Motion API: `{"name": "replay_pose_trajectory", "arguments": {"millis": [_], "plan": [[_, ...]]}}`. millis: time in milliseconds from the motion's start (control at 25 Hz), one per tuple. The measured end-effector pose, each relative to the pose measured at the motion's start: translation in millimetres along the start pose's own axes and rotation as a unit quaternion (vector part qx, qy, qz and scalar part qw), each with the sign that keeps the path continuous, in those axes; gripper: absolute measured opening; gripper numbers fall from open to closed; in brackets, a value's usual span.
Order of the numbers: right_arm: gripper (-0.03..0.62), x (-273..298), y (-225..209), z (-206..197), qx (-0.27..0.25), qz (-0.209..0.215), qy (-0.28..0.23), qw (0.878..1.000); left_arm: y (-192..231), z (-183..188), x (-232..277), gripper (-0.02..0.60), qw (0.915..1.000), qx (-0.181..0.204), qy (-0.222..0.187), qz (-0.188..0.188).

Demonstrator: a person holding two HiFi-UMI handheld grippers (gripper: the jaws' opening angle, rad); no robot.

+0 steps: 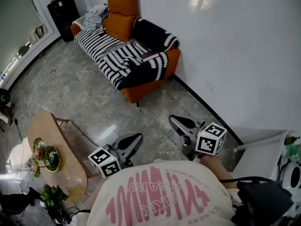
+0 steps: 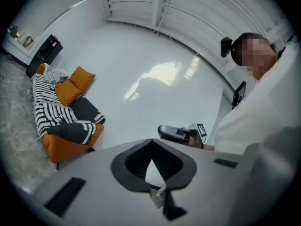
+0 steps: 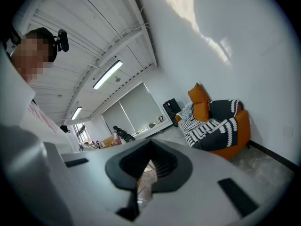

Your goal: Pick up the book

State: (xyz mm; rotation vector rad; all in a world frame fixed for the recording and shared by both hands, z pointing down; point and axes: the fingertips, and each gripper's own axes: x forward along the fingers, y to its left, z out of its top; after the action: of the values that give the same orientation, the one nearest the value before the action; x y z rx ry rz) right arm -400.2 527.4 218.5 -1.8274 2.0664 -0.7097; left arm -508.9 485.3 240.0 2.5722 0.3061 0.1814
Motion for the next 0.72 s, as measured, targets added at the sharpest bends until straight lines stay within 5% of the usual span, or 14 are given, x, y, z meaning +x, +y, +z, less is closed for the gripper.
{"name": "replay_pose_trajectory", "arguments": {"millis": [720], "plan": [[0.009, -1.7, 7.8, 11.2, 0.032, 0.019, -0.042, 0.998, 0.3, 2.8, -10.1, 0.008, 1.0, -0.003, -0.009, 0.0]]}}
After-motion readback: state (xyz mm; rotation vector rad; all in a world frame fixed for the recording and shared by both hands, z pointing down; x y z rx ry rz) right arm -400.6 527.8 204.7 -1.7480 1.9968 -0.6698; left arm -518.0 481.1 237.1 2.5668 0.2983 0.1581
